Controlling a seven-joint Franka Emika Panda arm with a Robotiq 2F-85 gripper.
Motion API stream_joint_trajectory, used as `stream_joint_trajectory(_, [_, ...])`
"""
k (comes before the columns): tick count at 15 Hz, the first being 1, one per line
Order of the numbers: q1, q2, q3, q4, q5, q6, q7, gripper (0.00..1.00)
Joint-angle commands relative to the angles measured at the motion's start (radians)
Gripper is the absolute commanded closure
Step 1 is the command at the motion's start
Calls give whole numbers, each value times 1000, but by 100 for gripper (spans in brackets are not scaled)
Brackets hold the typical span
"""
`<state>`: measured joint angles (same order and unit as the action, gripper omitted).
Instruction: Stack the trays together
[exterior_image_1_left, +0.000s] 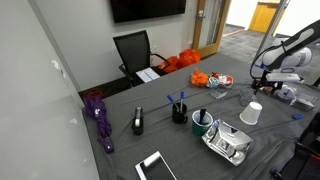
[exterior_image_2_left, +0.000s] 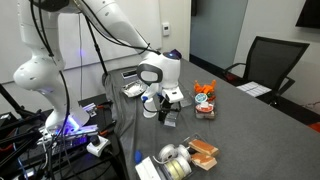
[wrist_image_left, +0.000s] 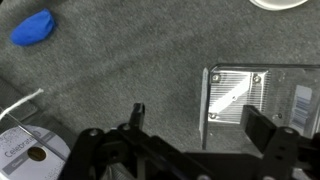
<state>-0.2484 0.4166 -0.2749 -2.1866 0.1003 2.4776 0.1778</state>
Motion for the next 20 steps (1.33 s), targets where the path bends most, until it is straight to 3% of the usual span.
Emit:
stream_joint_trajectory(1, [-1, 42, 13, 17, 9, 23, 15, 0])
stream_joint_trajectory(3, [-17, 52, 42, 15, 61, 45, 2, 0])
stream_joint_trajectory(4, [-27, 56, 59, 13, 97, 64, -13, 25])
stream_joint_trajectory(6, [-27, 64, 72, 13, 136, 86, -14, 33])
stream_joint_trajectory(15, [-28, 69, 79, 16, 181, 98, -7, 97])
stream_joint_trajectory(20, [-30, 11, 64, -37, 162, 111, -29, 99])
